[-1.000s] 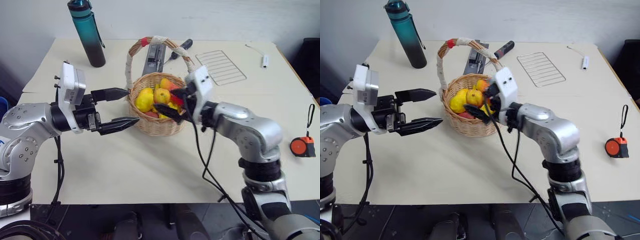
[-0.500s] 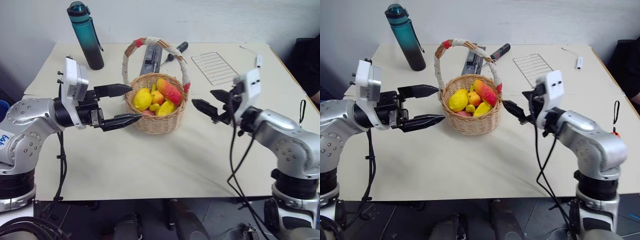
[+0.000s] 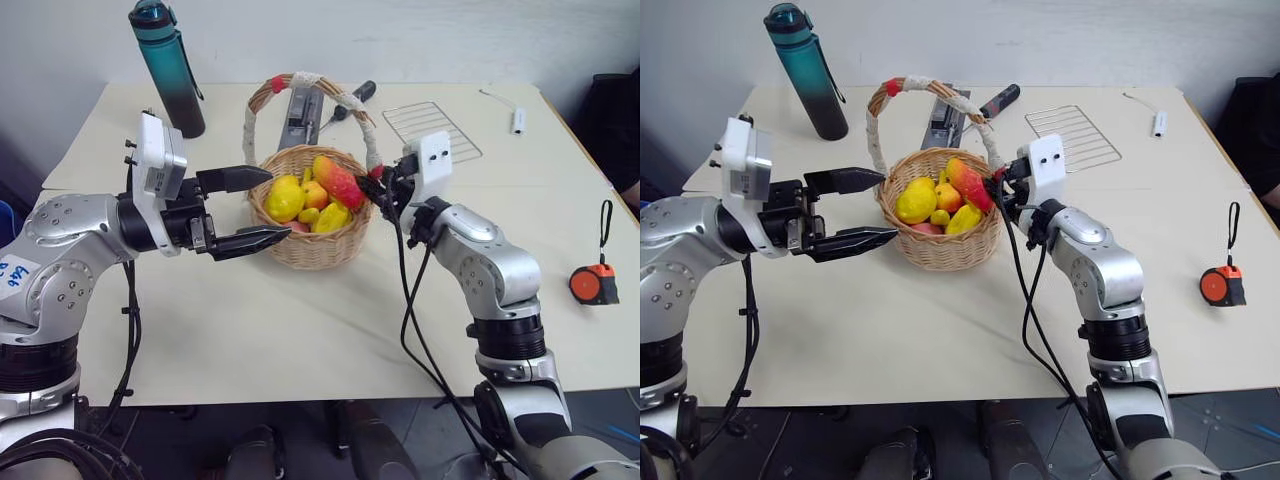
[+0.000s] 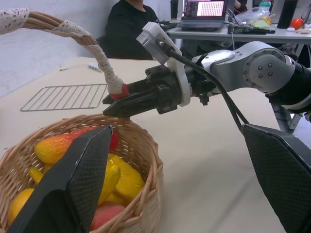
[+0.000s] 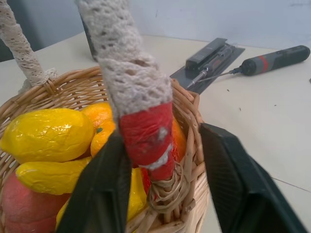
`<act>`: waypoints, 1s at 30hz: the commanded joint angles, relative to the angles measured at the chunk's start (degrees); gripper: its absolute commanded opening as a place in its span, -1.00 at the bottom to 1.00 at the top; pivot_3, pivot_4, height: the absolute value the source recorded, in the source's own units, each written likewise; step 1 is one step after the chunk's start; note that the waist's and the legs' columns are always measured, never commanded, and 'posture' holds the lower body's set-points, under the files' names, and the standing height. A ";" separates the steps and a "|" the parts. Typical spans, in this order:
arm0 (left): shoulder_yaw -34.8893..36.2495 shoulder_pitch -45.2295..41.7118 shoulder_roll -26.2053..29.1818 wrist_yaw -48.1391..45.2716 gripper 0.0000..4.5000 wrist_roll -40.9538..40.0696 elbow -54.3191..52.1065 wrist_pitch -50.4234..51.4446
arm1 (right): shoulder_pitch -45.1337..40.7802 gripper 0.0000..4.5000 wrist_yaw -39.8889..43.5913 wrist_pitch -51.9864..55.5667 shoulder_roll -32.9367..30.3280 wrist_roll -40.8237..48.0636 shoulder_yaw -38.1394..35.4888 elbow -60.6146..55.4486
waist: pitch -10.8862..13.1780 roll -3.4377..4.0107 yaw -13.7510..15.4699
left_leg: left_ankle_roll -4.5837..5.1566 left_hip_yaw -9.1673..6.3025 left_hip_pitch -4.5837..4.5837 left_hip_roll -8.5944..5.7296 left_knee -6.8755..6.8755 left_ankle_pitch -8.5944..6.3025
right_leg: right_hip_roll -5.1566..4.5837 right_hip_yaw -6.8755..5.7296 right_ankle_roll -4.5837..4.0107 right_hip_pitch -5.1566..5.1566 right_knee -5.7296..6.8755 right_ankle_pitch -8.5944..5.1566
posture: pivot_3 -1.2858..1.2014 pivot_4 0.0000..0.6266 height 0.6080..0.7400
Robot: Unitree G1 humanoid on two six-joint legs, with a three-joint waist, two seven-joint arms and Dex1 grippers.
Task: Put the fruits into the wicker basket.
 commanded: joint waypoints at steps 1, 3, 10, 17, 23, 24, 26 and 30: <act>0.99 -0.23 0.04 0.05 1.00 -0.01 -0.97 -0.75 | 0.87 -0.76 1.02 -1.93 -0.01 0.40 -1.26 -3.83 | 0.00 0.00 0.01 | -0.01 0.00 0.01 0.00 0.00 0.01 | 0.00 0.00 0.00 0.00 0.03 0.00 | 0.03 -0.52 1.00; 0.57 -0.54 -0.31 -0.20 1.00 0.26 -0.38 -1.10 | 1.99 -0.93 2.33 -1.73 -1.50 1.72 -3.21 -6.73 | 0.00 0.00 0.02 | -0.02 -0.02 0.02 -0.01 0.01 0.02 | 0.00 -0.01 -0.01 0.01 0.06 0.00 | 0.03 -0.52 1.00; -0.81 -1.83 -1.65 -1.73 1.00 1.24 1.31 -2.19 | 6.35 -0.93 10.61 0.10 -15.89 9.14 -17.14 -12.63 | 0.02 0.03 1.47 | 0.03 -0.01 -0.01 -0.04 0.01 -0.02 | -0.01 -0.03 0.00 0.03 -0.05 0.00 | 0.03 -0.52 1.00; -1.79 -2.32 -2.83 -4.23 1.00 2.16 3.85 -3.69 | 11.54 -0.93 16.54 -14.26 -30.20 1.10 -25.17 8.23 | 0.01 0.01 1.68 | 0.15 0.02 0.05 -0.10 0.03 -0.02 | -0.01 0.02 0.07 0.19 -0.28 0.04 | 0.03 -0.52 1.00; -2.41 -3.28 -3.67 -5.45 1.00 2.77 5.54 -4.49 | 11.10 -0.93 17.08 -25.51 -29.71 -2.66 -25.01 23.69 | 0.03 0.08 0.39 | 0.09 0.22 0.21 -0.08 -0.01 0.04 | 0.07 0.25 0.09 0.15 -0.04 0.05 | 0.03 -0.52 1.00; -2.43 -3.37 -3.70 -5.59 1.00 2.82 5.68 -4.55 | 11.35 -0.93 17.21 -26.57 -29.67 -2.85 -24.67 24.71 | 0.03 0.09 0.34 | 0.07 0.21 0.23 -0.08 -0.03 0.05 | 0.08 0.25 0.08 0.15 0.00 0.04 | 0.03 -0.52 1.00; -2.63 -3.69 -3.81 -6.02 1.00 2.96 6.24 -4.72 | 12.48 -0.61 18.61 -26.47 -29.45 -1.56 -24.81 25.69 | 0.03 0.08 0.33 | 0.03 0.19 0.29 -0.06 -0.06 0.07 | 0.10 0.23 0.07 0.17 0.02 0.04 | 0.03 -0.52 1.00; -2.59 -4.02 -3.89 -6.96 1.00 2.60 6.61 -4.56 | 16.13 -0.08 20.93 -23.88 -31.86 0.68 -27.71 24.30 | 0.03 0.08 0.64 | 0.01 0.17 0.28 -0.06 -0.05 0.09 | 0.07 0.22 0.07 0.20 0.01 0.04 | 0.03 -0.52 1.00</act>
